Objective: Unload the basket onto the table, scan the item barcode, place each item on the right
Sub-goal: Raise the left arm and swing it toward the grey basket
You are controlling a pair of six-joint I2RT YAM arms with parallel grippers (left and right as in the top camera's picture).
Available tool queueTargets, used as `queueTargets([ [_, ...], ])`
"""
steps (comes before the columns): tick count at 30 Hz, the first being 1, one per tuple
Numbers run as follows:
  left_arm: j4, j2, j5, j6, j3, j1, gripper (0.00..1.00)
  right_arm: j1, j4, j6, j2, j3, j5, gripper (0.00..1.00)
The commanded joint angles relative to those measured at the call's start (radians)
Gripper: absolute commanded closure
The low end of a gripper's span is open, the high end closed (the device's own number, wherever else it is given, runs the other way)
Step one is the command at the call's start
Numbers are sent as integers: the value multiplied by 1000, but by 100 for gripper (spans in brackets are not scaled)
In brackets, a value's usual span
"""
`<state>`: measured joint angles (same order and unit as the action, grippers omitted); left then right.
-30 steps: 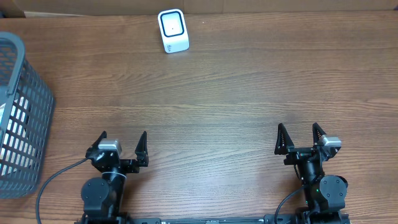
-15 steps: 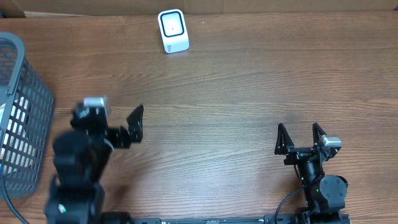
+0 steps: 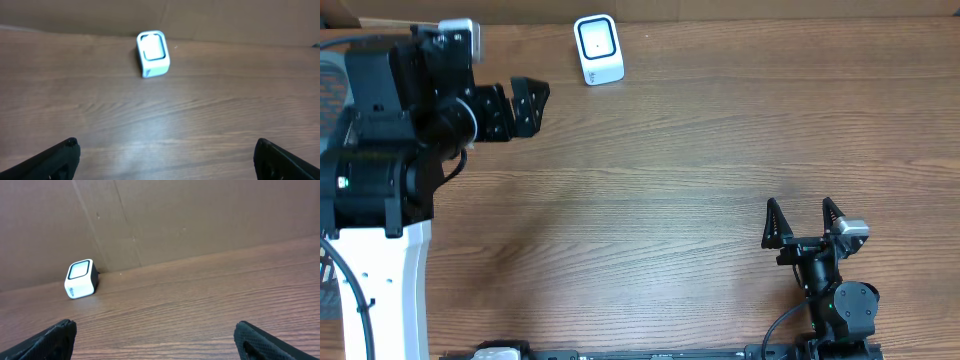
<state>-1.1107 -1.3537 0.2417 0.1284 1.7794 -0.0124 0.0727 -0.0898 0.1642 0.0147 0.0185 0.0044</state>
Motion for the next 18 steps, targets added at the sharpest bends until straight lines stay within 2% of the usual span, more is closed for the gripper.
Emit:
queueTargets([
  [1,-3,-31,55,2,35,7,0,-1,6,2,-12,-11,5,0],
  [9,-4,-56,117,6,35,6,0,-1,6,2,-12,-11,5,0],
  [12,-9,-60,51,11,35,7,0,-1,6,2,-12,-11,5,0],
  [15,-29,-65,-47,76,35,7,0,-1,6,2,-12,-11,5,0],
  [18,-45,-65,-79,82,35,8,0,-1,6,2,-12,-11,5,0],
])
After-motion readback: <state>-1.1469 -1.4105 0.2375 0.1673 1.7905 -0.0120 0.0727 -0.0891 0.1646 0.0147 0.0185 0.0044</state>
